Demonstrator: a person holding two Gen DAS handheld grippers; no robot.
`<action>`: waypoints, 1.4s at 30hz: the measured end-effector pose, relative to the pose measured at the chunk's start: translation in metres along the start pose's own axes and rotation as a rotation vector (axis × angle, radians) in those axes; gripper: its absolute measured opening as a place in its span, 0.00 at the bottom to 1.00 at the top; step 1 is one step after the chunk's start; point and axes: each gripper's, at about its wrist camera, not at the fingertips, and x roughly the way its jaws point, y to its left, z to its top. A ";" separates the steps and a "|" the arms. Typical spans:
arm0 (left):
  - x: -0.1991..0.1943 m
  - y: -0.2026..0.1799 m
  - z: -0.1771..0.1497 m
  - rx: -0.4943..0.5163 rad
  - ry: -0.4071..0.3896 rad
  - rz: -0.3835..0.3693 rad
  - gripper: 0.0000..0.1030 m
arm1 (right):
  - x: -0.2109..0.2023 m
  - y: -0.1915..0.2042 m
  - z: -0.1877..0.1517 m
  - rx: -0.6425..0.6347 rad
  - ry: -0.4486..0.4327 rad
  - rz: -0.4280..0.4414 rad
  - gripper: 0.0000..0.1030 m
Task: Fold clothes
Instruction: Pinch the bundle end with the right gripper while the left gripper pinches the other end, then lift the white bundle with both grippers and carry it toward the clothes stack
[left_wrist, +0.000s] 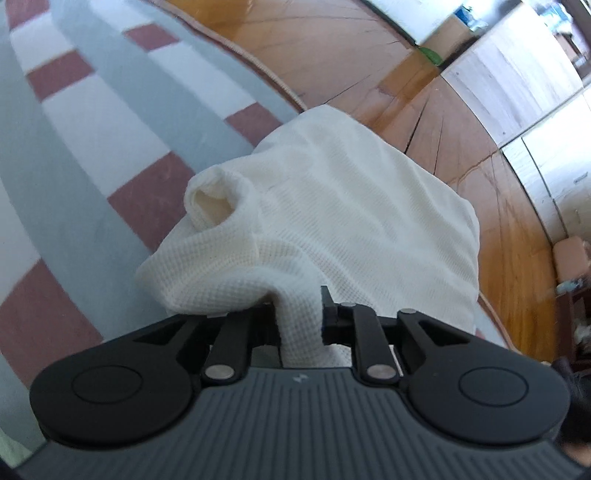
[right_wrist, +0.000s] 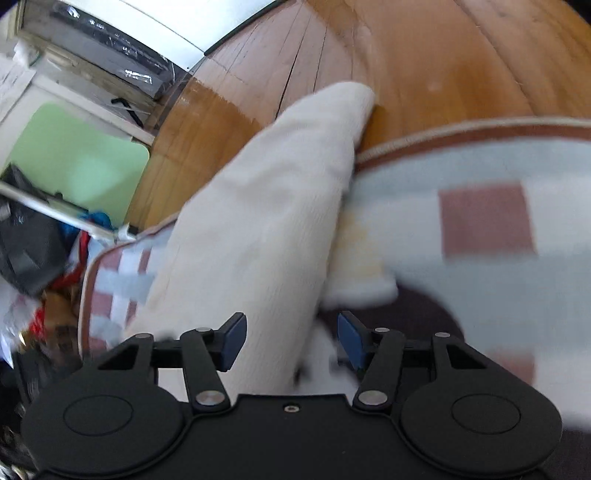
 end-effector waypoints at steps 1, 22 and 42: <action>0.000 0.003 -0.001 -0.008 0.005 -0.003 0.23 | 0.009 -0.004 0.012 0.024 -0.005 -0.006 0.59; 0.006 0.002 0.019 0.132 -0.071 -0.086 0.11 | 0.022 0.107 -0.001 -0.448 -0.442 -0.282 0.23; 0.087 -0.016 0.061 0.113 0.176 -0.375 0.50 | -0.071 -0.059 -0.040 0.214 -0.370 -0.215 0.65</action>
